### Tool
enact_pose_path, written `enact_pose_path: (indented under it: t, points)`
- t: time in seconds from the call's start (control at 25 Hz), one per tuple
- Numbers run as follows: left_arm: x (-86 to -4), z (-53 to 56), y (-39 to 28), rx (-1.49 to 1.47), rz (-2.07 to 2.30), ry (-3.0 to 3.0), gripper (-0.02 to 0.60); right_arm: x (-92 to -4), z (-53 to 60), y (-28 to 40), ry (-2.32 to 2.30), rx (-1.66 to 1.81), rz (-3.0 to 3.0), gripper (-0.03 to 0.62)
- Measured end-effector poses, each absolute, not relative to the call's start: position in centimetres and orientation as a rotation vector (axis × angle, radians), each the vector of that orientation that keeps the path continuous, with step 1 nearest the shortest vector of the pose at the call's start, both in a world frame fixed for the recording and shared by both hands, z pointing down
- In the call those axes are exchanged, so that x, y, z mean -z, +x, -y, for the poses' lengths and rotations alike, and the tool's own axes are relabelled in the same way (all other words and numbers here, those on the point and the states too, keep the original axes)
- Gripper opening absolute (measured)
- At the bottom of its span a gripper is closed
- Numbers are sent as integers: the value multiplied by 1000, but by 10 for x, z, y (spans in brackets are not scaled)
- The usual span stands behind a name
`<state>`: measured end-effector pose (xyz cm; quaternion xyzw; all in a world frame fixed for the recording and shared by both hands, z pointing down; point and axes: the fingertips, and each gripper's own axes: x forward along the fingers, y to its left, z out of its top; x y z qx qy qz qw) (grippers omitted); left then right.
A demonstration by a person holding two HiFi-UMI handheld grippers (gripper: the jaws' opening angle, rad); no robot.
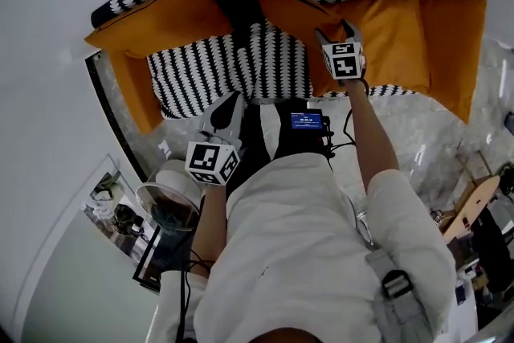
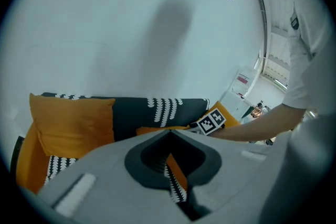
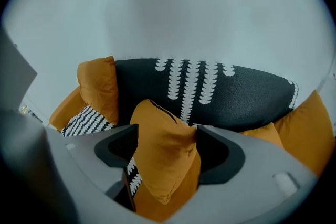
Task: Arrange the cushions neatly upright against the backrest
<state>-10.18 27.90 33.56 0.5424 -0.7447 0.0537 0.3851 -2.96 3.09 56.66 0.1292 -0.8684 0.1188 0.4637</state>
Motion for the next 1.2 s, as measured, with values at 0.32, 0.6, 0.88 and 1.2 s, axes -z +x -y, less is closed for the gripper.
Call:
enact_pose_path:
  t: [0.32,0.6,0.88,1.2]
  points:
    - [-338,-286,-101,-136,1905,1348,5,-557,-26,-29,369,-305,2148,368]
    - [-339,-289,-101,-137,1907,1341,5,-575,-28,-27,339,-324,2104,368]
    - [-334,-298,-101,-134,1931,1326,5,-577,-27,-28,331,-306,2073,202]
    - [-323,-311,-101,-117,1980,1308,5,-559,-56,-42,222,-250,2119,100]
